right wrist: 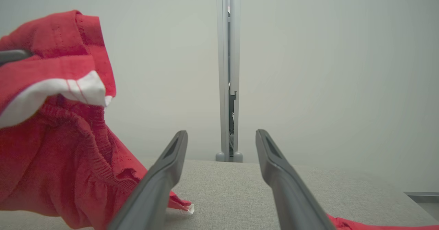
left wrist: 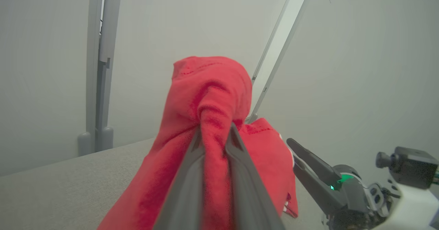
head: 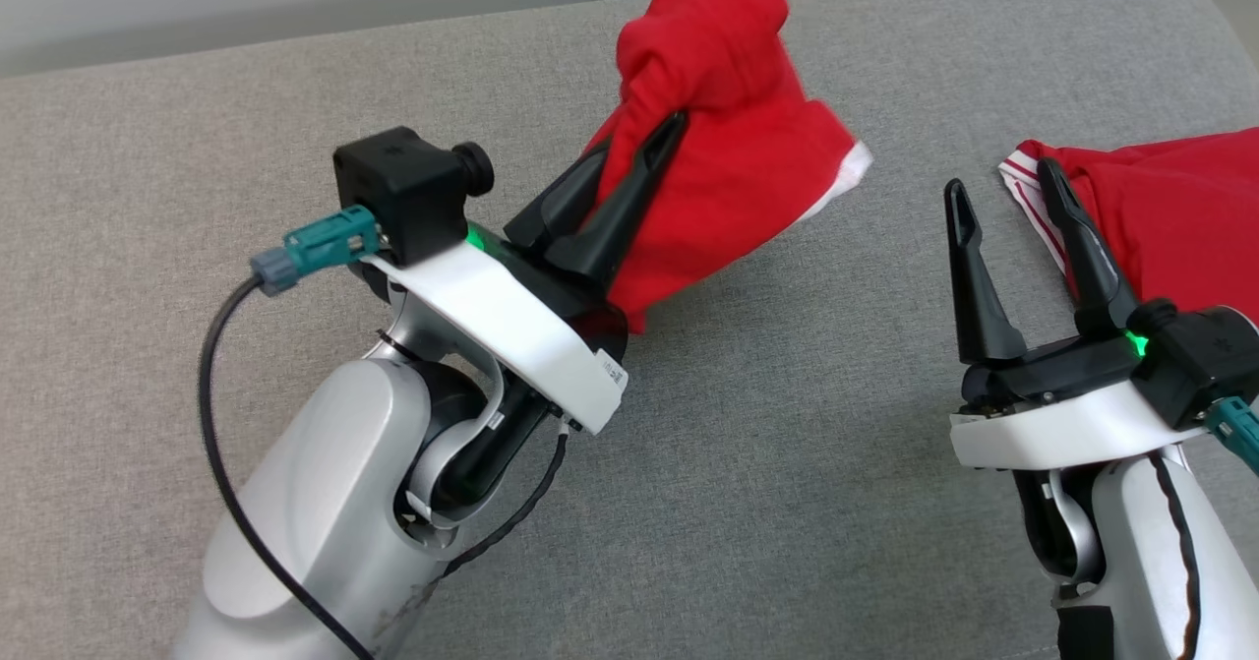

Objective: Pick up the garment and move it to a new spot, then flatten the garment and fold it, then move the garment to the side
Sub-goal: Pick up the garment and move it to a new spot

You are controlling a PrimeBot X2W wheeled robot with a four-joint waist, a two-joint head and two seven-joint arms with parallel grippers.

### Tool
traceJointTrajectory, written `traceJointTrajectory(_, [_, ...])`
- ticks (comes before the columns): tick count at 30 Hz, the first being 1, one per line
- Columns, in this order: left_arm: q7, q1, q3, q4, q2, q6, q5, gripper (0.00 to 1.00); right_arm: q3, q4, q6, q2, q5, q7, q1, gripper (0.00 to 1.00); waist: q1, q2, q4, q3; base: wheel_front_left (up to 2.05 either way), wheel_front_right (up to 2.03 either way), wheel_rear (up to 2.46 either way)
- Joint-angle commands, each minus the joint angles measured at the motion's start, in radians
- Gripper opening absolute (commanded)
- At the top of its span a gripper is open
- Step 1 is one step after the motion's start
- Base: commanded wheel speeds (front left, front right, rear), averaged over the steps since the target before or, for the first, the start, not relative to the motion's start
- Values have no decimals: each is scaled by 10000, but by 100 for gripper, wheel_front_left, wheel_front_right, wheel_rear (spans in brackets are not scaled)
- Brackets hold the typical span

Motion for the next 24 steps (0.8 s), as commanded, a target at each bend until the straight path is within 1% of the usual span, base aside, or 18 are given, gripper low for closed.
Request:
traceJointTrajectory(1, [-63,-33,-153,192,79,53,275,0,63,21,-4,14,-2,-49,41,100,0,0,-10,-15,0,0,0])
traceJointTrajectory(3, [-177,-42,-443,504,210,-39,699,0,137,33,-4,34,16,-49,13,100,0,0,-43,1,0,0,0])
traceJointTrajectory(4, [-177,-42,-443,504,210,-39,699,0,137,33,-4,34,16,-49,13,100,0,0,-43,1,0,0,0])
traceJointTrajectory(9, [-602,-183,-1371,1704,119,-342,1637,0,281,40,-4,73,90,-50,-127,100,0,0,-170,133,0,0,0])
traceJointTrajectory(12, [-818,-157,-1909,2594,-79,-489,1992,0,235,37,-4,85,88,-50,-142,100,0,0,-275,179,0,0,0])
traceJointTrajectory(13, [-879,-121,-2034,2901,-135,-510,2077,11,215,41,-4,89,91,-50,-141,100,0,0,-304,185,0,0,0])
traceJointTrajectory(14, [-964,-126,-2166,3191,-156,-527,2203,39,206,47,-4,93,98,-50,-134,100,0,0,-334,188,0,0,0])
traceJointTrajectory(15, [-1061,-155,-2296,3465,-178,-536,2337,75,208,51,-4,98,100,-50,-129,100,0,0,-364,188,0,0,0])
traceJointTrajectory(17, [-1276,-194,-2498,3966,-247,-546,2534,100,206,65,-4,102,95,-50,-102,100,0,0,-409,163,0,0,0])
traceJointTrajectory(21, [-1822,-311,-2396,4417,-356,-449,2528,100,127,90,-4,108,73,-50,-12,100,0,0,-364,42,0,0,0])
traceJointTrajectory(24, [-2298,-434,-2081,4361,-269,-284,2499,100,161,103,-4,105,-21,-50,45,100,0,0,-204,-108,0,0,0])
